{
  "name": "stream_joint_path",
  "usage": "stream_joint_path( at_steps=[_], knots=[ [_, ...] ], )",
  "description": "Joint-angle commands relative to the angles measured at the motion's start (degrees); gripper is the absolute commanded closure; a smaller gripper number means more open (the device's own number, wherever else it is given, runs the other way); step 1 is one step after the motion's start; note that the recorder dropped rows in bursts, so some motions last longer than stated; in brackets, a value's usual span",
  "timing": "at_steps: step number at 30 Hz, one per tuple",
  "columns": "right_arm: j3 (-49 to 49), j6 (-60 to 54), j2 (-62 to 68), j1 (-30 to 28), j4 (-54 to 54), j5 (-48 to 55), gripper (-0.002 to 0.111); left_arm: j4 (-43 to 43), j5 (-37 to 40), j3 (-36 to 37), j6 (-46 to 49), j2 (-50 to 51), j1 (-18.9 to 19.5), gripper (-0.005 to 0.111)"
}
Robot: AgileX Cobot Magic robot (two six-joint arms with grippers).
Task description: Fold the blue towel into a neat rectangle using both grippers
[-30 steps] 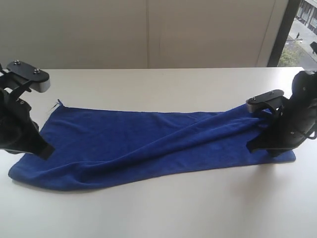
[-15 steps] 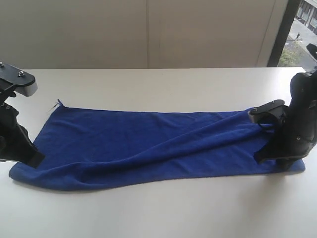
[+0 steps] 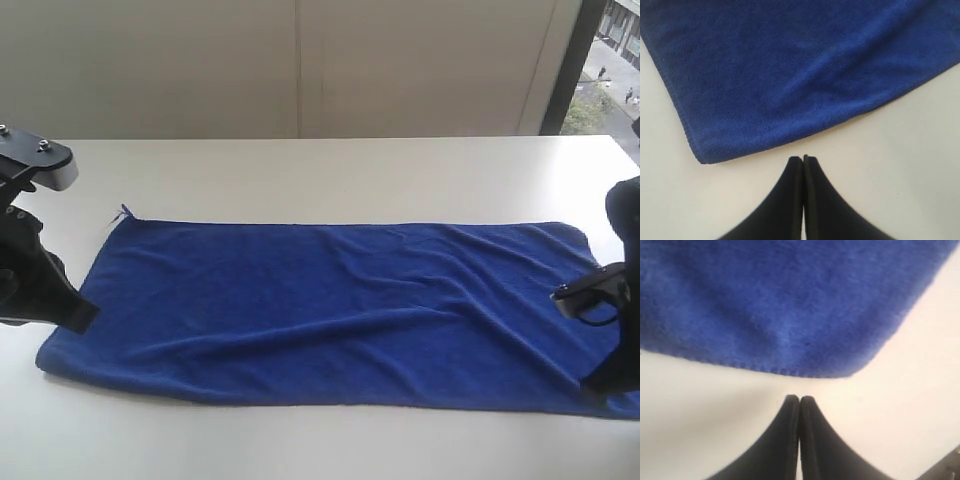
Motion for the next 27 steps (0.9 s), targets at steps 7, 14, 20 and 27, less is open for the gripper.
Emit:
stream_joint_path(
  at_steps=[7, 14, 20, 27],
  knots=[
    [-5.7, 10.35, -11.42, -0.92, -6.69, -13.85, 0.108, -1.08, 0.69, 0.46, 0.06, -0.59, 0.05, 0.107],
    [-14.02, 2.1, -1.81, -3.91, 2.51, -20.48, 0.108, -1.41, 0.5, 0.46, 0.06, 0.44, 0.05, 0.107],
    [-22.54, 0.67, 10.9, -4.23, 3.77, -24.58, 0.108, -1.54, 0.7, 0.46, 0.06, 1.64, 0.05, 0.107],
    [-29.14, 1.22, 19.45, -4.23, 3.97, -22.5, 0.108, -1.54, -0.06, 0.52, 1.63, 1.62, 0.05, 0.107]
  ],
)
